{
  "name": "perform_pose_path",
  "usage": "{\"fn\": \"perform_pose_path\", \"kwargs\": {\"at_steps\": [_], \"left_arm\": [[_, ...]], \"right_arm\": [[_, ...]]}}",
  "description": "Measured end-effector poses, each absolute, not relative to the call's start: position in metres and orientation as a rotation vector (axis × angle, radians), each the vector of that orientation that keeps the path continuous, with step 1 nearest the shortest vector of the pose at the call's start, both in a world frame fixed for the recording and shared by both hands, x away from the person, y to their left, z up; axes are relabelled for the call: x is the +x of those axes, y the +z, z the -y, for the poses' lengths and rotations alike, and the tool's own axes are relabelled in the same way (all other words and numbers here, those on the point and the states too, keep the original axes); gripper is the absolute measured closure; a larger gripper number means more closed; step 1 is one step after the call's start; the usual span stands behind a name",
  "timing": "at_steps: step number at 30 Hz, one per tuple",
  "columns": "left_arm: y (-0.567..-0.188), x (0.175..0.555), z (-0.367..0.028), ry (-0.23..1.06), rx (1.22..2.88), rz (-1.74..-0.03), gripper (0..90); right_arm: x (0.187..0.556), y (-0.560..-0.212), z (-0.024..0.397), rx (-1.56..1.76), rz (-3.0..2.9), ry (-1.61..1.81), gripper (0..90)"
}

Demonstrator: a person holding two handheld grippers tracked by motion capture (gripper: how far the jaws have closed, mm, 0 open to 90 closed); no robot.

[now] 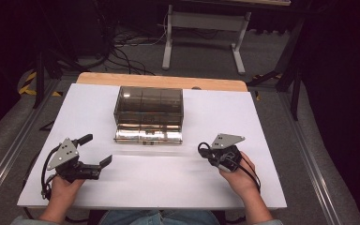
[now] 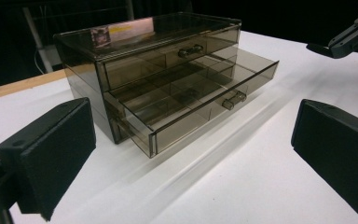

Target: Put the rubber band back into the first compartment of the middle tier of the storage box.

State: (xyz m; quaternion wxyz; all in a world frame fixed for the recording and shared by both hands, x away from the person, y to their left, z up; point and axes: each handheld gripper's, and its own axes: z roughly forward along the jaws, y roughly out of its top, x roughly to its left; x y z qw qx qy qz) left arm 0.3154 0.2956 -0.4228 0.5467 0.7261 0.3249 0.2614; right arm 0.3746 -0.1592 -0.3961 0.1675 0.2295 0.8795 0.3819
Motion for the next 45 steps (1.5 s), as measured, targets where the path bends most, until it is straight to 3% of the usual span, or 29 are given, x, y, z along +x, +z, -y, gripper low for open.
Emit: {"fn": "perform_pose_path", "kwargs": {"at_steps": [45], "left_arm": [[-0.423, 0.316, -0.296, 0.620, 1.721, -0.772, 0.5]], "right_arm": [[0.381, -0.366, 0.132, 0.509, -2.487, 1.129, 87.0]]}}
